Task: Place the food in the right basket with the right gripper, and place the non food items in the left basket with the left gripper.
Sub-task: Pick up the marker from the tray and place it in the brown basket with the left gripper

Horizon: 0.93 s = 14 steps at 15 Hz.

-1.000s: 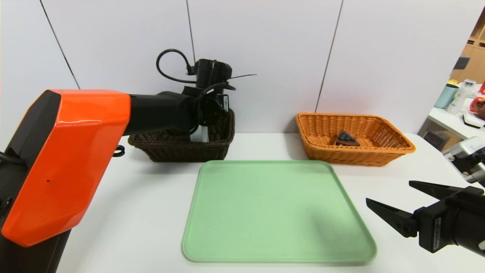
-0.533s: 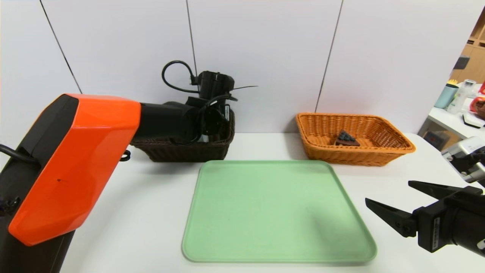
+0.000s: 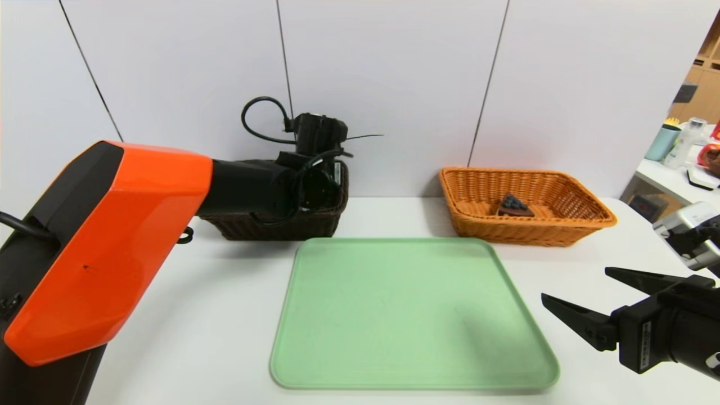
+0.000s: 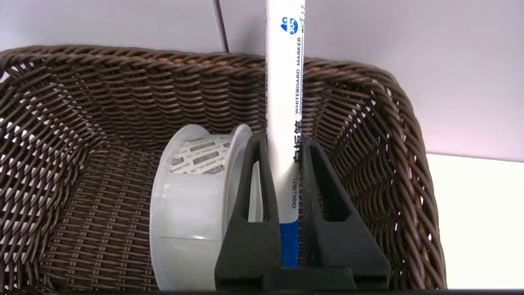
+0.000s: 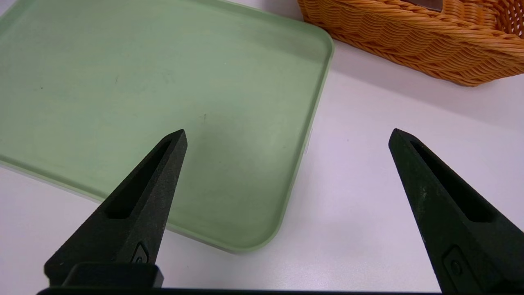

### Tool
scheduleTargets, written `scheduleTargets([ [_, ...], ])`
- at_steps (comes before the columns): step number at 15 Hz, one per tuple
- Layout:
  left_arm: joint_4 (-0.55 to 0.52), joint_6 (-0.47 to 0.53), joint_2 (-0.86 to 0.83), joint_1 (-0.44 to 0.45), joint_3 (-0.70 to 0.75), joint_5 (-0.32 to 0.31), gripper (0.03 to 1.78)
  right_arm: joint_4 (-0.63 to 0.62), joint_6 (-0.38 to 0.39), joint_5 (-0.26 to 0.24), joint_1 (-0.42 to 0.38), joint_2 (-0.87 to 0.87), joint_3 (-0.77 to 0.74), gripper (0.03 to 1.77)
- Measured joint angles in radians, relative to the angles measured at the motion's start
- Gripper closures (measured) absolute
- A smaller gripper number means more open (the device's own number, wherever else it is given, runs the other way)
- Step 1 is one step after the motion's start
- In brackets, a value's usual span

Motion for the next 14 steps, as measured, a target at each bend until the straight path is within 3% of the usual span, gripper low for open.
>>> scheduleTargets([
  [11,-0.007,0.008,-0.027,0.0,0.045,-0.005,1.61,0.0,-0.006,-0.002,0.003,0.013,-0.012,0.1],
  [14,-0.05,0.018,-0.031,0.0,0.062,-0.011,1.61,0.0,-0.006,-0.006,0.012,0.018,-0.013,0.1],
])
